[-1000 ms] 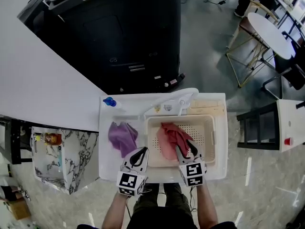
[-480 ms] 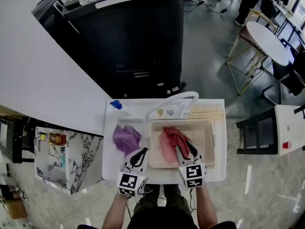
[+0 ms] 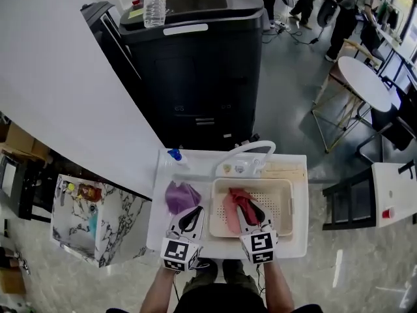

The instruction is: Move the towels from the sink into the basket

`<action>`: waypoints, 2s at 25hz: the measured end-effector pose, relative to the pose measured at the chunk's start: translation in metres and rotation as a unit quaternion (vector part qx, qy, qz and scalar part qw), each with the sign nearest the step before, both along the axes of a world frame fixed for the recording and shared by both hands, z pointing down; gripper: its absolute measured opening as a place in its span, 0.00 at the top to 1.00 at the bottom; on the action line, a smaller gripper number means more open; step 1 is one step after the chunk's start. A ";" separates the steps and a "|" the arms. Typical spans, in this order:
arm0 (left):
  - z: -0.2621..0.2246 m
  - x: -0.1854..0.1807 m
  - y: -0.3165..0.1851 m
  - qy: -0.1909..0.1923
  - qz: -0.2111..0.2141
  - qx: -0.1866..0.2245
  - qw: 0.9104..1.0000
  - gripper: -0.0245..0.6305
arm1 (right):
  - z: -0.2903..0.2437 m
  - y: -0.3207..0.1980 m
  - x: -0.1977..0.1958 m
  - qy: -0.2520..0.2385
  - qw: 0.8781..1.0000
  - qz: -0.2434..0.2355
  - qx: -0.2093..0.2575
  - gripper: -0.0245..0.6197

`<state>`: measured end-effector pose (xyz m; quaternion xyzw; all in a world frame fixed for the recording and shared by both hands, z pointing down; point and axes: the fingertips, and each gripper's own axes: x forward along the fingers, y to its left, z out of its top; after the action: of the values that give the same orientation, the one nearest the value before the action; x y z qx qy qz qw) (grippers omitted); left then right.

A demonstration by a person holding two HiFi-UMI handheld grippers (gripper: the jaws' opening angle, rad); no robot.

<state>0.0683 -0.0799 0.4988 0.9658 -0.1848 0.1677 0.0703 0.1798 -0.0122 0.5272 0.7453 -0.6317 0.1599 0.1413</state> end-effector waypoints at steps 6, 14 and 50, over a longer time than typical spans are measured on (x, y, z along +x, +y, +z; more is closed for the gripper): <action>-0.019 -0.017 -0.010 0.009 -0.018 0.017 1.000 0.94 | -0.030 -0.016 -0.020 0.019 0.999 -0.022 0.030 0.81; -0.041 -0.048 -0.022 0.021 -0.048 0.036 0.998 0.94 | -0.053 -0.038 -0.052 0.021 0.997 -0.048 0.062 0.89; 0.066 -0.153 -0.083 -0.029 -0.183 -0.054 0.981 0.94 | 0.076 -0.129 -0.159 -0.013 0.974 -0.215 -0.068 0.90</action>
<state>-0.0851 -0.1629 0.5644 0.9050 -0.3514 0.1898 0.1466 0.0207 -0.1417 0.6034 0.5787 -0.7664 0.1778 0.2148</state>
